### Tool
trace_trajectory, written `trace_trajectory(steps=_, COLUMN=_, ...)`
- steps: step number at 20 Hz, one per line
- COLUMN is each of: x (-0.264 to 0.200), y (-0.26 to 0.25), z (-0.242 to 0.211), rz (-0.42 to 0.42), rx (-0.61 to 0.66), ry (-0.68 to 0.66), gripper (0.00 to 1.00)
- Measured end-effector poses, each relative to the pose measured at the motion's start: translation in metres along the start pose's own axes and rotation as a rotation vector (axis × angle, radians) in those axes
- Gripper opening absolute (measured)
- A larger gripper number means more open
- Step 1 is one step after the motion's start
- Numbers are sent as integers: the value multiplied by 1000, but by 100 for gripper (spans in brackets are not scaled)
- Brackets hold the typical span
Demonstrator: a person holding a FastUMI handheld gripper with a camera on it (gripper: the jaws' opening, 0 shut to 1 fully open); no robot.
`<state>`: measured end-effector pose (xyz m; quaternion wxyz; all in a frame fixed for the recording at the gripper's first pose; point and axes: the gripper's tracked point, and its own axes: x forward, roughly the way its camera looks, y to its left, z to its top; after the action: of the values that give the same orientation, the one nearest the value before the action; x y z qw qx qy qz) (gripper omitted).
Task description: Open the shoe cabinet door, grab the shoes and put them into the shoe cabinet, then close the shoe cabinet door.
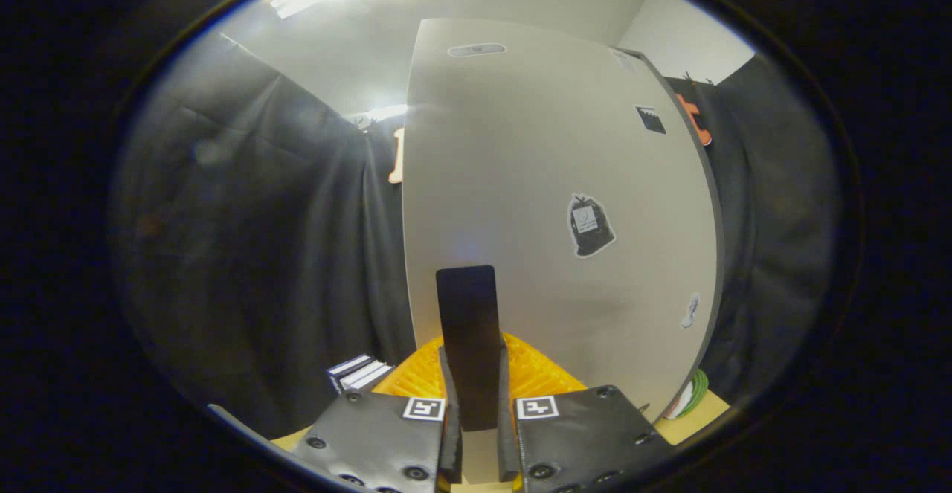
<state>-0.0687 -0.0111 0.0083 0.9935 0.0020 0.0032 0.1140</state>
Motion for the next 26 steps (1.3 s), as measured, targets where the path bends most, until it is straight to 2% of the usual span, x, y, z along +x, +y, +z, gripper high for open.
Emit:
trace_trajectory(steps=5, x=-12, y=-16, z=7, rz=66, rx=-4, ry=9, gripper=19)
trace_trajectory(steps=11, x=-28, y=-31, z=13, rz=102, rx=-15, ry=6, gripper=19)
trace_trajectory(steps=26, x=-74, y=-79, z=26, rz=61, rx=-26, ry=-14, gripper=18)
